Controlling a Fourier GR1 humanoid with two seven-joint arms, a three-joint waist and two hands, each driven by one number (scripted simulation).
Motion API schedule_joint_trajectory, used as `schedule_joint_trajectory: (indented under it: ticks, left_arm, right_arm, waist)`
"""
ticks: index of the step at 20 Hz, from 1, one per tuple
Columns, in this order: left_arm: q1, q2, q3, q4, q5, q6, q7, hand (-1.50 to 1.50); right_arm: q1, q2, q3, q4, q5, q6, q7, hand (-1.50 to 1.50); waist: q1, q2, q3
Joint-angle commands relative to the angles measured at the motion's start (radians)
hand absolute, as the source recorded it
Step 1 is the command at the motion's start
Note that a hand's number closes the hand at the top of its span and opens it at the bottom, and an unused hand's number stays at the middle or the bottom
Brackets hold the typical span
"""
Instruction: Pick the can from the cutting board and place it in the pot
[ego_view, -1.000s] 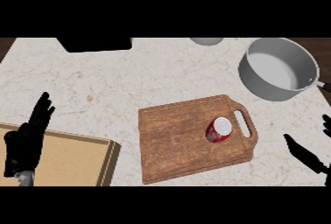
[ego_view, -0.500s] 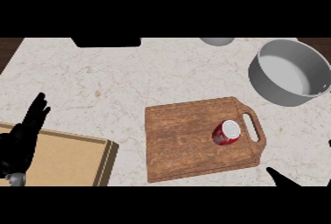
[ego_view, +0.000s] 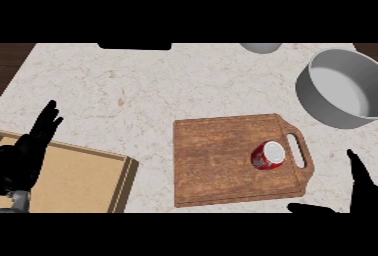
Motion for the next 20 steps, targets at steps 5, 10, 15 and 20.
schedule_joint_trajectory:
  ticks: [5, 10, 15, 20]
  left_arm:
    - [-0.010, 0.002, 0.004, 0.052, -0.009, -0.011, 0.018, 0.00]
    - [-0.024, -0.006, 0.002, 0.071, -0.016, -0.015, 0.024, 0.00]
    - [0.026, 0.008, 0.037, 0.070, 0.003, -0.039, -0.030, 0.00]
    - [-0.005, 0.018, 0.066, 0.068, 0.021, -0.043, 0.013, 0.00]
  right_arm:
    - [-0.266, 0.102, 0.045, 0.037, -0.120, 0.327, 0.396, -1.50]
    - [-0.398, 0.137, 0.003, 0.151, -0.183, 0.387, 0.442, -1.50]
    - [-0.452, 0.161, -0.043, 0.222, -0.194, 0.443, 0.445, -1.50]
    - [-0.494, 0.196, -0.057, 0.325, -0.184, 0.474, 0.445, -1.50]
  waist:
    - [0.018, 0.003, 0.000]
    - [0.005, 0.001, 0.002]
    - [-0.002, -0.006, 0.001]
    - [-0.013, -0.008, 0.002]
